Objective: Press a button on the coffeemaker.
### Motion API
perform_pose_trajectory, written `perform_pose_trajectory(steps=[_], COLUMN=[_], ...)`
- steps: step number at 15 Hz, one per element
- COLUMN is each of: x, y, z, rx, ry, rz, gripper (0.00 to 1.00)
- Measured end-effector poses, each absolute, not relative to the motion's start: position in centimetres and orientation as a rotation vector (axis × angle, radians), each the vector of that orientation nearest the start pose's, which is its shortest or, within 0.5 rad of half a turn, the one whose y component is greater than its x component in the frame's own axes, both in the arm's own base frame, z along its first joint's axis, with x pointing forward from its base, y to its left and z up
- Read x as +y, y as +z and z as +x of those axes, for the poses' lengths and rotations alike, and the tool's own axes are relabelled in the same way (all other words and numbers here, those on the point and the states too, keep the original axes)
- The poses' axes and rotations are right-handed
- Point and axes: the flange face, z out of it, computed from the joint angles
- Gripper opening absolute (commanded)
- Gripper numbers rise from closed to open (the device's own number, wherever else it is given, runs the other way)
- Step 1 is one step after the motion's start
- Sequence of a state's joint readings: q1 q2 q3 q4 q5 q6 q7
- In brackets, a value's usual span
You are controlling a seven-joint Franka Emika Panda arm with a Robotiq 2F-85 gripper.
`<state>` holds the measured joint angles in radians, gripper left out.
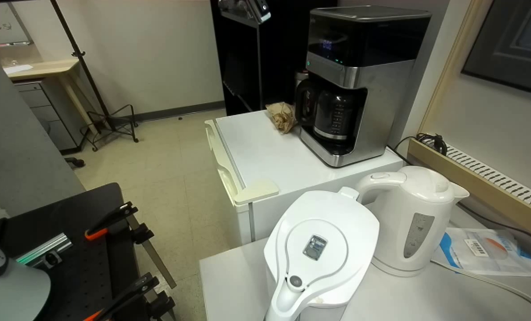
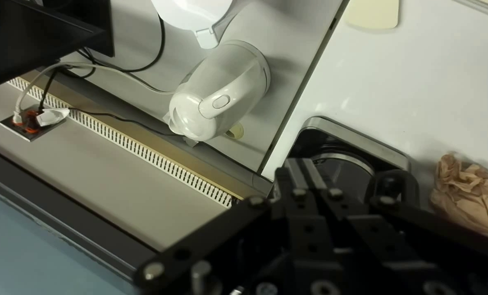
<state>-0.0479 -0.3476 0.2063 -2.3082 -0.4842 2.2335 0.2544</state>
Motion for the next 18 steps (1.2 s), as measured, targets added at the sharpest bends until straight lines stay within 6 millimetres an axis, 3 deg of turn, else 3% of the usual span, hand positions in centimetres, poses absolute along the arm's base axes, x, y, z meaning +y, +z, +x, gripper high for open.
perform_pose_trajectory(steps=[10, 18], x=[4.9, 4.4], y=[45.6, 43.0], z=[52.5, 56.6], rx=[-0.218, -0.196], ry=[-0.67, -0.759], rz=[-3.474, -3.43], gripper=[0.03, 0.03])
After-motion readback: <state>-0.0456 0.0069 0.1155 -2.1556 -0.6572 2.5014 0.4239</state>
